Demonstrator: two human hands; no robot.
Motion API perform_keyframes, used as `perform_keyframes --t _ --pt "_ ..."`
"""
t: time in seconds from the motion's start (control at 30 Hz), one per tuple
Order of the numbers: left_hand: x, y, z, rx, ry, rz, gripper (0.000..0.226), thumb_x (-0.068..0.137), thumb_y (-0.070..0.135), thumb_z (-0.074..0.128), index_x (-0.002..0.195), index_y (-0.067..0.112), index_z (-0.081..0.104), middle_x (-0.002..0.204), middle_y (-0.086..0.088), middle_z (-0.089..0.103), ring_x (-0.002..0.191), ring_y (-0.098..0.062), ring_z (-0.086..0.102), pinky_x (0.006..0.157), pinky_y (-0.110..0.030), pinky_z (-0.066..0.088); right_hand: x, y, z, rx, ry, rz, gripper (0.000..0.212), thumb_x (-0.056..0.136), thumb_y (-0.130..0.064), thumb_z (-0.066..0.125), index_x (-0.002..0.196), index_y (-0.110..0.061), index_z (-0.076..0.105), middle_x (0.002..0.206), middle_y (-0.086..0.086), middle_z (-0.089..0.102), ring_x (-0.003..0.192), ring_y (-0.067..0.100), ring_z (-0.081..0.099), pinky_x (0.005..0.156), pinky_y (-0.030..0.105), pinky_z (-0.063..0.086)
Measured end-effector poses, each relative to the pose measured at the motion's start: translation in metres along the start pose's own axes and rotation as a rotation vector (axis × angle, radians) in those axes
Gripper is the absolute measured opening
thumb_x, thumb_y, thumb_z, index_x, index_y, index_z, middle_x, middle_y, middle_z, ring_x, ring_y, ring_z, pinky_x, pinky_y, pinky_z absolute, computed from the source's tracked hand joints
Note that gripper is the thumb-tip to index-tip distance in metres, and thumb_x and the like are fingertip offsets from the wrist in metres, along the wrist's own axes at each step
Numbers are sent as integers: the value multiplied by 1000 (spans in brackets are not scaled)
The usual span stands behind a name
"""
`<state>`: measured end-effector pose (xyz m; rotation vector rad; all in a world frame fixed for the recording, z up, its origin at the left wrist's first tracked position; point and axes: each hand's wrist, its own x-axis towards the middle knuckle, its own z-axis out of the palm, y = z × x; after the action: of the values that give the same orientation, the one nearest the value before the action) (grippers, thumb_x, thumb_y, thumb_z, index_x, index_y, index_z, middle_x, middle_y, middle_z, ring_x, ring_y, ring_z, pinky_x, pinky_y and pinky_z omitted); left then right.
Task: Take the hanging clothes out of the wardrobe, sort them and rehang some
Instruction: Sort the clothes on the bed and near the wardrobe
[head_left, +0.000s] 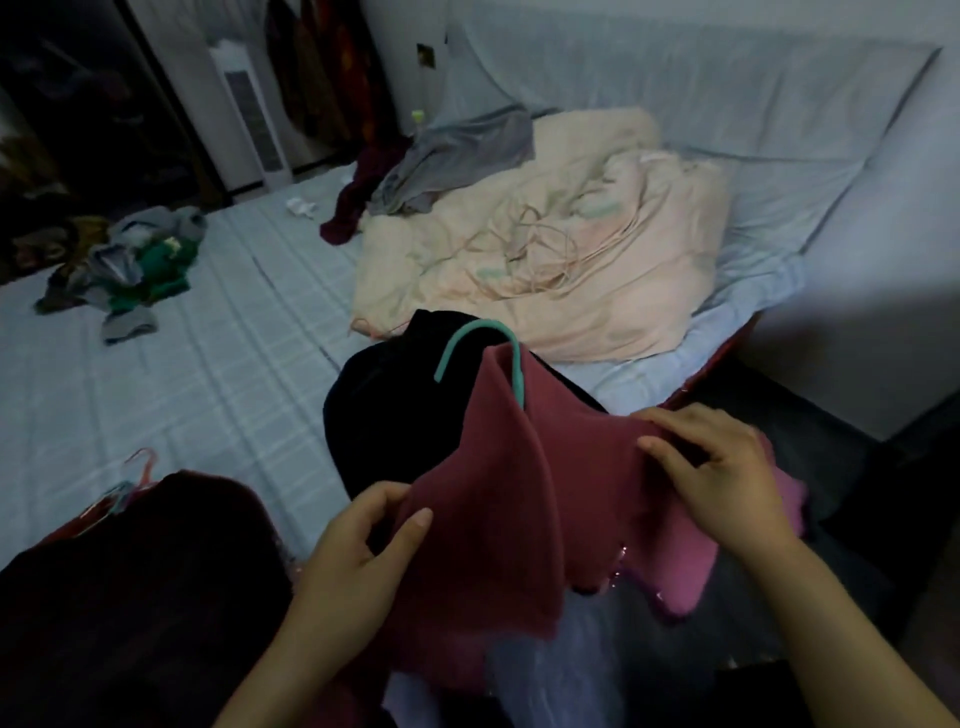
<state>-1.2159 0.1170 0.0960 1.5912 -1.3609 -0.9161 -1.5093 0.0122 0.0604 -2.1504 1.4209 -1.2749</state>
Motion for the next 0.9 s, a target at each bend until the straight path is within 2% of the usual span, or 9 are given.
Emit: perform_keyframes --t 0.13,0.23,0.33,0.47,0.6,0.67,0.77,0.83,0.9 --pt "54 12 3 -54 -7 24 8 85 20 61 88 18 68 84 4 71 78 -10 67 71 -27 55 61 17 6 -25 59 -58 30 80 -37 59 98 -17 72 81 -4 66 74 4 54 76 21 42" --pt "102 18 -12 -35 59 55 9 86 23 59 89 21 67 84 10 70 75 -2 66 66 -17 52 116 19 30 -57 37 -92 30 83 -38 57 102 -19 71 79 1 66 74 14 57 75 30 45" --pt "144 11 -34 -18 135 28 7 87 20 59 88 22 66 84 14 69 75 0 65 63 -12 49 162 23 65 -142 -63 -142 34 85 -43 51 106 -23 69 80 -1 63 76 19 59 73 40 47" --pt "183 -4 -49 -15 191 -31 6 87 20 60 87 22 66 83 11 70 75 -6 66 69 -26 54 200 37 107 -132 -111 -163 35 86 -44 49 105 -22 69 77 -3 61 73 16 57 68 39 47" --pt "214 -6 -38 38 187 -67 4 87 30 61 88 29 64 84 14 69 75 -5 65 75 -43 54 216 62 120 -80 -116 -116 36 85 -43 51 105 -20 70 75 -3 60 70 15 55 66 41 48" --pt "234 -2 -27 43 189 -77 10 86 42 61 90 33 64 86 15 69 76 -8 66 77 -46 54 230 78 119 -78 -112 -99 36 85 -43 51 104 -20 70 75 -1 61 69 17 56 66 41 48" --pt "266 9 -2 53 187 -77 30 75 57 55 93 34 62 87 15 69 76 -10 66 78 -48 53 253 107 110 -80 -105 -67 36 84 -45 52 103 -21 71 73 -1 60 70 18 56 67 39 46" --pt "291 19 25 72 175 -83 34 73 59 54 93 32 63 87 16 69 76 -9 66 77 -48 53 266 136 98 -66 -101 -37 36 83 -45 53 103 -22 71 74 -1 60 70 18 57 68 38 45" --pt "318 30 60 94 165 -82 25 78 52 60 91 31 63 86 15 69 77 -7 66 77 -48 52 279 172 79 -51 -105 -4 34 82 -44 54 103 -23 71 75 -1 62 72 18 58 70 39 46"
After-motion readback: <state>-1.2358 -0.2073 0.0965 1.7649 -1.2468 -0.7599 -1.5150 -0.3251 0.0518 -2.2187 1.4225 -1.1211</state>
